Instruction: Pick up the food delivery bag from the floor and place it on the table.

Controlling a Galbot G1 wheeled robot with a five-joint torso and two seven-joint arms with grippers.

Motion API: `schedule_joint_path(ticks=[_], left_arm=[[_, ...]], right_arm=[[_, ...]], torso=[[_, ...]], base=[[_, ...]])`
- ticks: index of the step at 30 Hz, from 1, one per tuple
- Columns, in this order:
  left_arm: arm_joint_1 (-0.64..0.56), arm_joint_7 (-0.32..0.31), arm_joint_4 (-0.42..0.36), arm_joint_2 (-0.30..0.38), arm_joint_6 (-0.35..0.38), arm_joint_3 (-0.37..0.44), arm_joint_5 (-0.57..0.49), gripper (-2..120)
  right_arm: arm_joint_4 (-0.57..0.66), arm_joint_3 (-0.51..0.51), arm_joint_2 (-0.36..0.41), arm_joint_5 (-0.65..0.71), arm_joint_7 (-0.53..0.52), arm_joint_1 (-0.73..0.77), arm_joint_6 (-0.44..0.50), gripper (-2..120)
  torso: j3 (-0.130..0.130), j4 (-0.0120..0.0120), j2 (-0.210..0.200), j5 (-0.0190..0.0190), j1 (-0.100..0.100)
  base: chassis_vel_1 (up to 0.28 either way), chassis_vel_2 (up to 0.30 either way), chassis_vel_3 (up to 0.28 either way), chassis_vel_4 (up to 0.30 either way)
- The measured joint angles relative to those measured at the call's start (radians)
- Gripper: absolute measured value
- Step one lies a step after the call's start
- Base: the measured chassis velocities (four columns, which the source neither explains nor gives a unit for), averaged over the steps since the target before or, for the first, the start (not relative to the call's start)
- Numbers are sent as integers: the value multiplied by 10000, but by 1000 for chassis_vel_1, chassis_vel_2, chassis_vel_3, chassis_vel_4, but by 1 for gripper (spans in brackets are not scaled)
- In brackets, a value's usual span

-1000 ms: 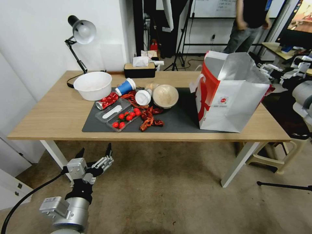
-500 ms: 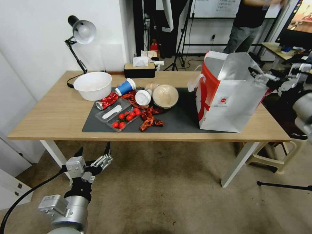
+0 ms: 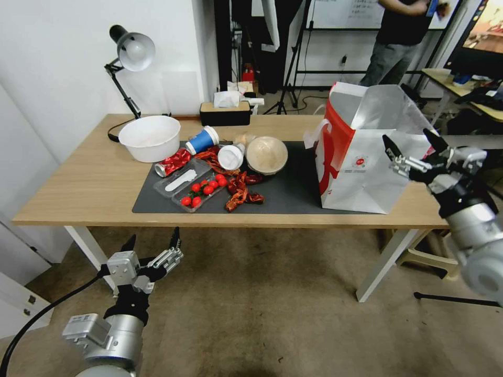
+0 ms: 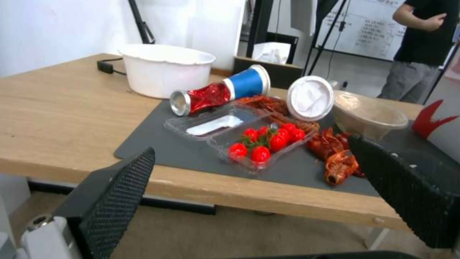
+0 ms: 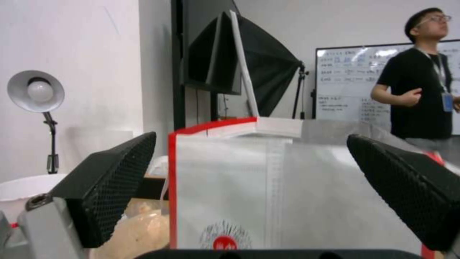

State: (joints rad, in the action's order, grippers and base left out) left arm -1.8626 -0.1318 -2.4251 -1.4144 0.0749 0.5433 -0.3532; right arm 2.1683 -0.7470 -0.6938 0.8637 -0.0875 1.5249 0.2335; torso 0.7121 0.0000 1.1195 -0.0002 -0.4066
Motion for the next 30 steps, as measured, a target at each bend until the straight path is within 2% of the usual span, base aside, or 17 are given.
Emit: schedule_joint_path(ticks=[2, 5, 6, 8, 10, 12, 16, 20, 30], left_arm=[[11, 28, 17, -6, -8, -2, 20, 100], [97, 138, 144, -11, -65, -5, 84, 100], [97, 138, 144, -11, -65, -5, 84, 100], [155, 201, 237, -4, -117, -3, 100, 100], [176, 210, 268, -5, -138, -3, 106, 100], [240, 290, 430, -29, -221, 4, 394, 100], [313, 379, 611, -39, -349, -10, 665, 100], [389, 393, 764, -29, -354, -54, 681, 100], [522, 476, 1219, 7, -352, -112, 693, 100]], right_arm=[[76, 39, -146, -141, -74, 99, -6, 100], [221, 229, -873, -842, -296, 571, -63, 100], [221, 229, -873, -842, -296, 571, -63, 100], [230, 386, -1475, -1258, -308, 970, -42, 100], [219, 436, -1681, -1382, -257, 1121, -13, 100], [13, 639, -2307, -1780, 4, 1616, 188, 100], [-280, 1064, -2861, -2212, 104, 1964, 506, 100], [-457, 1433, -3297, -2391, 102, 2128, 619, 100], [-813, 1986, -3782, -2780, 124, 2024, 615, 100]], torso=[[0, 0, 0, 1, 0], [0, -1, 0, 0, 0], [0, -1, 0, 0, 0], [0, 0, 0, 2, -1], [0, 0, 0, 2, -1], [0, -3, 0, 1, -1], [0, -1, 0, 2, -1], [0, -1, 0, 1, -1], [0, 0, 0, 3, -1]], base=[[0, 0, 0, 0], [0, 0, 0, 0], [0, 0, 0, 0], [0, 0, 0, 0], [0, 0, 0, 0], [0, 0, 0, 0], [0, 0, 0, 0], [0, 0, 0, 0], [0, 0, 0, 0]])
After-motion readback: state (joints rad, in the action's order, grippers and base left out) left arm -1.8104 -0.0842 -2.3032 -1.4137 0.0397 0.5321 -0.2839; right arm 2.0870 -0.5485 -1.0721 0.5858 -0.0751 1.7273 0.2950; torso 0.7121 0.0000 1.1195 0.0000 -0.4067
